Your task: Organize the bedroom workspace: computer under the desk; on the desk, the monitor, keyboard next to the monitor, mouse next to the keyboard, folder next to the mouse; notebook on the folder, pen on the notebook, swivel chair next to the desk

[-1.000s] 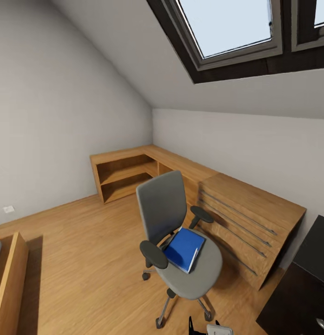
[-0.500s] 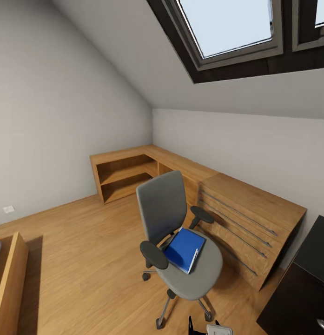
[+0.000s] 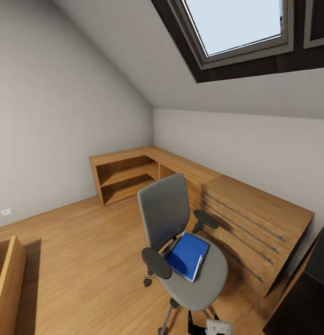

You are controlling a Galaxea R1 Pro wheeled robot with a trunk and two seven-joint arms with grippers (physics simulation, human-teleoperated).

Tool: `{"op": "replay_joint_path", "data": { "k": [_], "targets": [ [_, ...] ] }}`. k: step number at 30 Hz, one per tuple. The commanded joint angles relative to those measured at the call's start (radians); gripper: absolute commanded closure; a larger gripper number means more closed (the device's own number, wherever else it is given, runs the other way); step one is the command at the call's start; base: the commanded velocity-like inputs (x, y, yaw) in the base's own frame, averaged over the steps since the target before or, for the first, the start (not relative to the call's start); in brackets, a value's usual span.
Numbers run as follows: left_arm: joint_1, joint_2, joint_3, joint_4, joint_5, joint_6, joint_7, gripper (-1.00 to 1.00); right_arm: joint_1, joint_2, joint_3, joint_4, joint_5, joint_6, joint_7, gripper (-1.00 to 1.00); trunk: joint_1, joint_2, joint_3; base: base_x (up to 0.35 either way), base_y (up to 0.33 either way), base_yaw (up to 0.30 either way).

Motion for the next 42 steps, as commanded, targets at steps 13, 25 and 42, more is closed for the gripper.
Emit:
{"op": "replay_joint_path", "data": {
  "k": [13,25,42],
  "targets": [
    [-0.085,0.027,0.132,-0.255,0.010,0.269,0.006,-1.00,-0.123,-0.049,-0.050,-0.298,-0.013,0.349,-0.153,-1.00,0.000,-0.001,-0.001,0.000,0.000,0.000],
    [-0.199,0.035,0.292,-0.547,0.014,0.675,0.009,-1.00,-0.410,-0.061,-0.371,-0.268,-0.148,0.990,-0.160,-1.00,0.000,-0.001,-0.001,0.000,0.000,0.000],
    [-0.204,0.082,0.301,-0.555,0.019,0.679,0.008,-1.00,-0.426,-0.004,-0.345,-0.122,-0.173,1.000,-0.217,-1.00,0.000,-0.001,-0.001,0.130,0.012,0.000]
  ]
}}
